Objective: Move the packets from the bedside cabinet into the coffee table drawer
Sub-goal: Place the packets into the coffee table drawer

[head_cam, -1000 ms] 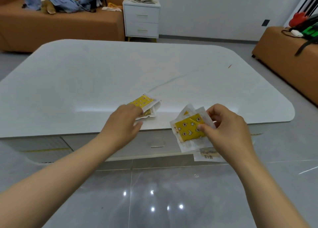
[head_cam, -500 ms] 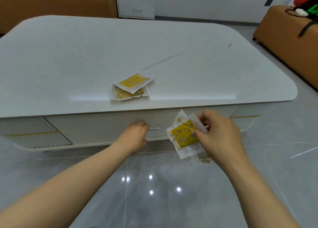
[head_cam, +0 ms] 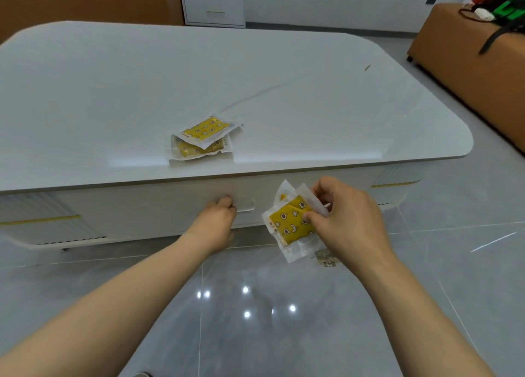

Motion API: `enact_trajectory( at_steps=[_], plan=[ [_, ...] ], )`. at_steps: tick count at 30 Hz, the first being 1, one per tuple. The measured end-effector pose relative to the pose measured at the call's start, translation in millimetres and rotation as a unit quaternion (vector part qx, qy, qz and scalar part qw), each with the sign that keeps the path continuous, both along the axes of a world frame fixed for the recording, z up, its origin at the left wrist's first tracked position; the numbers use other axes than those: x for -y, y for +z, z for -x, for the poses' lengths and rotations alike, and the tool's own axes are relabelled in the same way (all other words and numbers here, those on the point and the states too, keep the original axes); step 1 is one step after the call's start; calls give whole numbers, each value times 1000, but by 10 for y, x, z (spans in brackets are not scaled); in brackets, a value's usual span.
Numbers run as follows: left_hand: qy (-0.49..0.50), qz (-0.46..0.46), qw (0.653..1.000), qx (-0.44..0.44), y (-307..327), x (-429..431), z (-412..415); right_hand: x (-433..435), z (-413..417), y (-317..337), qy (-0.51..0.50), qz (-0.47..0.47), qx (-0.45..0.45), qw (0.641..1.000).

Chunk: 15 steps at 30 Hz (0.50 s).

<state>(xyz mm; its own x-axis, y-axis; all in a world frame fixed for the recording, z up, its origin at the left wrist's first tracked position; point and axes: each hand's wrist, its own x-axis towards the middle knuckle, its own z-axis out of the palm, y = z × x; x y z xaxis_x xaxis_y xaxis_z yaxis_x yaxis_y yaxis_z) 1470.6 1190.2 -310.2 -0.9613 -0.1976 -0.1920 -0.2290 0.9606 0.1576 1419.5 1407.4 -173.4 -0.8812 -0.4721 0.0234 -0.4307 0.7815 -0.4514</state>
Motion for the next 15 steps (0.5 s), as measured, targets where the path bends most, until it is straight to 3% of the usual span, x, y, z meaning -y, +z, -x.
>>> enact_trajectory(
  at_steps=[11,15],
  plan=[
    [-37,-47,992,115,360,-415,-548,-84,-122,94,6,19,-2,1000],
    [2,-90,995,-37,786,-420,-694,-136,-194,133,16,29,-1,999]
  ],
)
